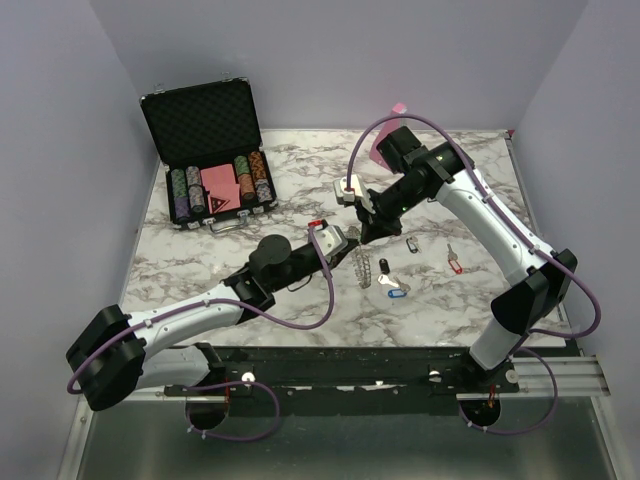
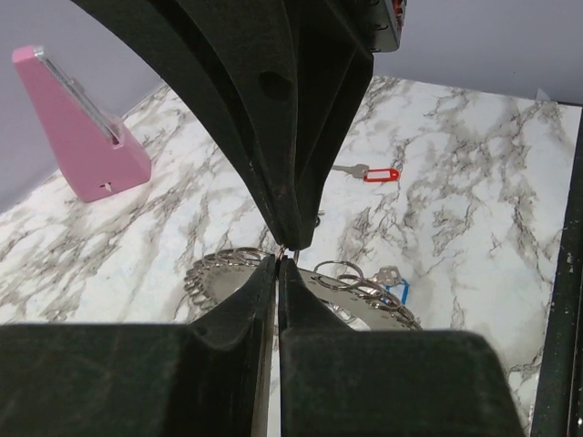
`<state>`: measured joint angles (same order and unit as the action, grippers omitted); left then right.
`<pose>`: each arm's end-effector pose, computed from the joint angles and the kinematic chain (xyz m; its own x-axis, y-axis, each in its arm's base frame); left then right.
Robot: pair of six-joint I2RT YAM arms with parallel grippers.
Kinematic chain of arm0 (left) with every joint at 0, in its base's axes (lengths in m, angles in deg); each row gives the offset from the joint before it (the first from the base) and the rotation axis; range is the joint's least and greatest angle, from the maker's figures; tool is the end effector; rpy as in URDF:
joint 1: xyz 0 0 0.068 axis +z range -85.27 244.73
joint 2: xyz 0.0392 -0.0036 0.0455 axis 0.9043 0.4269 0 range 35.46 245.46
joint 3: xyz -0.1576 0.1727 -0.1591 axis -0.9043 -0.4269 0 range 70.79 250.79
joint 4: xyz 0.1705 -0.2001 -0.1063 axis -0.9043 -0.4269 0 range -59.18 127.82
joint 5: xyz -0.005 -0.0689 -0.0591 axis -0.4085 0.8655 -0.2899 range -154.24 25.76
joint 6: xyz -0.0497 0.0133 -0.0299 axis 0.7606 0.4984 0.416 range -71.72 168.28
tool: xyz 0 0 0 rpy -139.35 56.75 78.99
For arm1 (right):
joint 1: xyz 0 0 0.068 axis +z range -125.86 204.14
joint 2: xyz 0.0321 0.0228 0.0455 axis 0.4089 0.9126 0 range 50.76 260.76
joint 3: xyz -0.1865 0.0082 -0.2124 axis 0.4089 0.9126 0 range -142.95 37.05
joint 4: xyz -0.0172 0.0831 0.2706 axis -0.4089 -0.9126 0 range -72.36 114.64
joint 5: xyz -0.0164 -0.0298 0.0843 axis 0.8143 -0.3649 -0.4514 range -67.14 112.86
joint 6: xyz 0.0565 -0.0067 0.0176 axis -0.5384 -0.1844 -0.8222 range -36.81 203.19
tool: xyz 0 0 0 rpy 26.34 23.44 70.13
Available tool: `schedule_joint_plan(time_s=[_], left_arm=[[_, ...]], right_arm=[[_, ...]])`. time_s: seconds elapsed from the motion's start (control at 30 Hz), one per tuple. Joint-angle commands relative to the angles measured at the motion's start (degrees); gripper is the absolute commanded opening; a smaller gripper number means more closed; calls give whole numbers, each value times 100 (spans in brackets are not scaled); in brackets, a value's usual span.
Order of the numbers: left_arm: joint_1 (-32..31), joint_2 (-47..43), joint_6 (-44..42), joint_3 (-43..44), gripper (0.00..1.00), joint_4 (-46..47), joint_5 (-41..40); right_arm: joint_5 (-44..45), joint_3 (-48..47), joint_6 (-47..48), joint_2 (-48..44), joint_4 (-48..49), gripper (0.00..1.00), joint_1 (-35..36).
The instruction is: Put the keys on the keyring
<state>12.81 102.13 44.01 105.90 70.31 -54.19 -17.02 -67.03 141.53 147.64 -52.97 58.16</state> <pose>0.1719 -0.2318 0.2779 0.0758 0.0222 -0.9969 0.8794 0.4697 0.0774 0.2725 0.2179 0.3777 0.1074 -0.7157 -0.6901 -0.9835 -0.1781 0.0317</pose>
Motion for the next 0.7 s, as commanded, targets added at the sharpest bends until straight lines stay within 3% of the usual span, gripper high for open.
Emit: schedule_joint_plan(time_s=[0.0,0.2,0.27,0.67], left_arm=[[-29,83,76,118,11,-129,323],[-29,161,137,171,8,-103,498],[-29,179,146,197,0,-111,534],[59,-154,734,-232,0,468,314]], right_arm=[[-301,1,-52,-38,-317,1,8],[-371,19,-60,-29,-308,1,8],[-380,36,-52,-38,-308,1,8],[-433,273,-122,-134,-97,1,17]])
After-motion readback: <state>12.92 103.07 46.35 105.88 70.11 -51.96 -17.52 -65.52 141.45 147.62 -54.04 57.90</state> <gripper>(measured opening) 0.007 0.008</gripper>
